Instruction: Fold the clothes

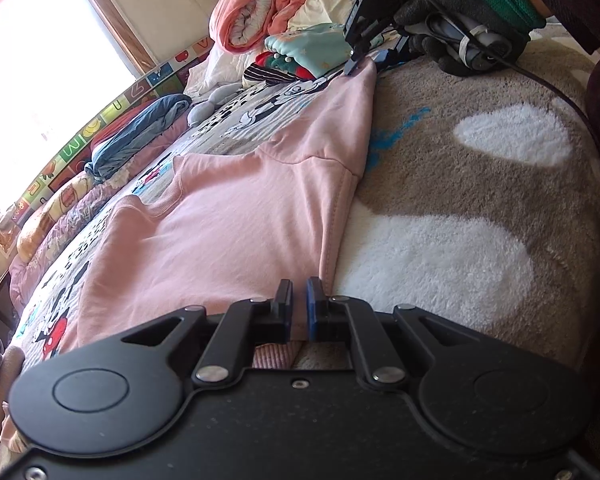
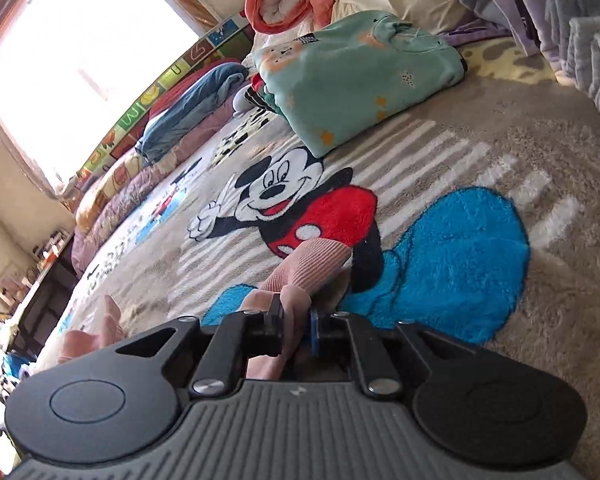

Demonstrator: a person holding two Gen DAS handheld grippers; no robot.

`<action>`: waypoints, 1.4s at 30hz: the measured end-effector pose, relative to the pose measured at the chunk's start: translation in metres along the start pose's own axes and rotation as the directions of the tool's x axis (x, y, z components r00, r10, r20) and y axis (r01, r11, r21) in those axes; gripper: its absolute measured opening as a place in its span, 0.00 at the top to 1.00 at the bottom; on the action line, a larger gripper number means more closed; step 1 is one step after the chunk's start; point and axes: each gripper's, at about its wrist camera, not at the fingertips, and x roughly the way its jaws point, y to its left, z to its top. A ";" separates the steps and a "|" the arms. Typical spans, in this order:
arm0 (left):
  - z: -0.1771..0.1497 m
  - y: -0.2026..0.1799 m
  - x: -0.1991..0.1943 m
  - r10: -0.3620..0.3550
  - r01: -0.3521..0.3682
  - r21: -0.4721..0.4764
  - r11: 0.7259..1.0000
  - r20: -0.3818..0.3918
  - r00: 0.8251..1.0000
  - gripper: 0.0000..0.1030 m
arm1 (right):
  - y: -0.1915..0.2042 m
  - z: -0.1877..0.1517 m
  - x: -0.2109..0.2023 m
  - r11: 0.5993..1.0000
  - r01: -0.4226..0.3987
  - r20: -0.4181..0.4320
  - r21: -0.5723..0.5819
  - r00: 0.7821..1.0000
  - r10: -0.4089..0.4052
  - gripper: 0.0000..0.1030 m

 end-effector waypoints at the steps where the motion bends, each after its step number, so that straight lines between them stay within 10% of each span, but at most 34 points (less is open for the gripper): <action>1: 0.000 0.000 0.000 0.000 0.000 0.002 1.000 -0.001 1.000 0.97 | -0.005 0.000 -0.004 0.999 -0.025 0.012 0.047 1.000 0.024 0.62; 8: 0.000 0.001 0.000 0.002 -0.002 0.006 1.000 -0.001 1.000 0.97 | 0.019 -0.018 -0.055 0.999 -0.023 0.165 -0.026 0.986 0.027 0.52; 12: 0.001 0.001 0.000 0.004 -0.004 0.010 1.000 -0.002 1.000 0.97 | 0.045 -0.046 -0.060 0.976 -0.217 0.036 -0.031 0.975 0.218 0.52; 14: 0.001 0.000 0.001 0.005 -0.005 0.011 1.000 -0.002 1.000 0.97 | 0.053 -0.062 -0.053 0.979 -0.192 -0.049 -0.061 0.981 0.189 0.53; 18: 0.002 -0.001 0.001 0.004 -0.004 0.013 1.000 -0.003 1.000 0.97 | 0.033 -0.065 -0.049 0.998 -0.061 -0.047 -0.022 0.997 0.060 0.86; 21: 0.003 -0.001 0.001 0.004 -0.004 0.017 1.000 -0.007 1.000 0.97 | 0.055 -0.069 -0.068 0.990 -0.094 0.002 -0.103 0.995 0.095 0.43; 27: 0.002 -0.001 0.001 0.003 -0.003 0.020 1.000 -0.006 1.000 0.97 | 0.106 -0.112 -0.077 0.923 -0.343 -0.159 -0.177 0.935 0.317 0.51; 29: 0.002 -0.001 0.000 0.003 -0.002 0.022 1.000 -0.007 1.000 0.97 | 0.112 -0.127 -0.068 0.933 -0.275 -0.239 -0.233 0.946 0.219 0.52; 31: 0.002 -0.001 0.000 0.000 0.001 0.022 1.000 -0.007 1.000 0.97 | 0.106 -0.129 -0.065 0.943 -0.230 -0.254 -0.242 0.953 0.168 0.91; 42: -0.001 -0.001 -0.008 -0.001 0.000 0.034 0.999 0.011 1.000 0.97 | 0.146 -0.176 -0.085 0.822 -0.147 -0.204 -0.550 0.978 0.039 0.79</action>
